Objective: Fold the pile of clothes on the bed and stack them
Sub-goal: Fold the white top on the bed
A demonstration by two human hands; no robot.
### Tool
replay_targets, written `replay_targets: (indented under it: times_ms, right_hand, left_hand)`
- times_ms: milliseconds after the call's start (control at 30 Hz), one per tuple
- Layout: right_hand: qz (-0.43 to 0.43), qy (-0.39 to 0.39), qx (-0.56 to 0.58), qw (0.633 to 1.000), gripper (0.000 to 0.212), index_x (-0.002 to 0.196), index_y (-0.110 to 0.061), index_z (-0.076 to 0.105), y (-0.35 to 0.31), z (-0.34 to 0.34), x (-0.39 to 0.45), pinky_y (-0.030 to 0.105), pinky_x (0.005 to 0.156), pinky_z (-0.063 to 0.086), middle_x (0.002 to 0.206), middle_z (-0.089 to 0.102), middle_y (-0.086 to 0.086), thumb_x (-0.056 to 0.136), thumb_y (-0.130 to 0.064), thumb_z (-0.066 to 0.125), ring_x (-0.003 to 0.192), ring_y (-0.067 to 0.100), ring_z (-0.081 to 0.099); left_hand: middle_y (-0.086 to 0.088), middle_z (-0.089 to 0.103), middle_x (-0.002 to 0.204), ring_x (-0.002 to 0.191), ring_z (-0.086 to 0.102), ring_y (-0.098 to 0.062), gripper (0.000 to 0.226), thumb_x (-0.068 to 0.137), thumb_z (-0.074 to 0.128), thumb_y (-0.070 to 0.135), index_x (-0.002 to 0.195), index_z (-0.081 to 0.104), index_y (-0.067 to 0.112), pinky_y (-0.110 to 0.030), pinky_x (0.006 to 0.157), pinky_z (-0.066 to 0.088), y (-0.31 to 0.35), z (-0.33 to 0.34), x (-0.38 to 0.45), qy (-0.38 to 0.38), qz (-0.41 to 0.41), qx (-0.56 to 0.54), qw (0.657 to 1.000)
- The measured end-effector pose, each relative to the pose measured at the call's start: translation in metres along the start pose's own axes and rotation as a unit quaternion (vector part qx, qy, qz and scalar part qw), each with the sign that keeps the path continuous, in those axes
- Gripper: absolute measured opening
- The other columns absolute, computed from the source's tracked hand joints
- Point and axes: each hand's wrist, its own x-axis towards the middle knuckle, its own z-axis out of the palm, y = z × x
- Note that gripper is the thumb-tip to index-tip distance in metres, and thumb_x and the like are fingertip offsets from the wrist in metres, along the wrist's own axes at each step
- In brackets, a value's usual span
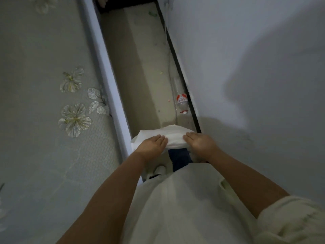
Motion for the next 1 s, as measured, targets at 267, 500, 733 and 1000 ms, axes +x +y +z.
replay_targets:
  times_ms: [267, 500, 733, 1000]
  right_hand:
    - [-0.177, 0.043, -0.002, 0.983, 0.06, 0.066, 0.0, 0.072, 0.098, -0.024, 0.103, 0.024, 0.036, 0.048, 0.06, 0.068, 0.011, 0.011, -0.013, 0.092, 0.047, 0.021, 0.065]
    - [-0.208, 0.069, -0.051, 0.974, 0.059, 0.096, 0.007, 0.068, 0.154, -0.09, 0.194, 0.026, 0.053, 0.055, 0.091, 0.068, 0.026, 0.041, -0.002, 0.087, 0.073, 0.026, 0.069]
    - [-0.271, 0.143, -0.051, 0.951, 0.05, 0.073, 0.008, 0.071, 0.199, -0.179, 0.325, 0.025, 0.03, 0.045, 0.064, 0.068, 0.021, 0.024, 0.013, 0.081, 0.044, 0.026, 0.063]
    - [-0.272, 0.27, -0.048, 0.923, 0.054, 0.074, 0.004, 0.073, 0.21, -0.352, 0.506, 0.021, 0.033, 0.043, 0.064, 0.069, 0.018, 0.023, 0.015, 0.084, 0.044, 0.023, 0.063]
  left_hand:
    - [-0.033, 0.033, 0.14, 0.129, 0.041, -0.034, 0.061, 0.087, 0.058, 0.004, 0.136, 0.027, -0.013, -0.033, 0.104, 0.035, -0.043, -0.061, 0.064, 0.045, -0.114, -0.085, 0.989]
    - [-0.017, 0.009, 0.154, 0.141, 0.014, -0.028, 0.051, 0.1, 0.025, 0.009, 0.145, 0.004, 0.0, -0.035, 0.112, 0.017, -0.115, -0.113, 0.101, 0.032, -0.172, -0.085, 0.981]
    - [-0.011, 0.018, 0.153, 0.139, 0.022, -0.023, 0.051, 0.098, 0.033, 0.01, 0.145, 0.014, 0.006, -0.031, 0.109, 0.022, -0.25, -0.196, 0.131, 0.115, -0.235, -0.095, 0.96]
    - [-0.008, 0.036, 0.146, 0.13, 0.037, -0.023, 0.043, 0.099, 0.032, 0.021, 0.142, 0.033, 0.015, -0.03, 0.104, 0.025, -0.466, -0.334, 0.101, 0.229, -0.258, -0.091, 0.934]
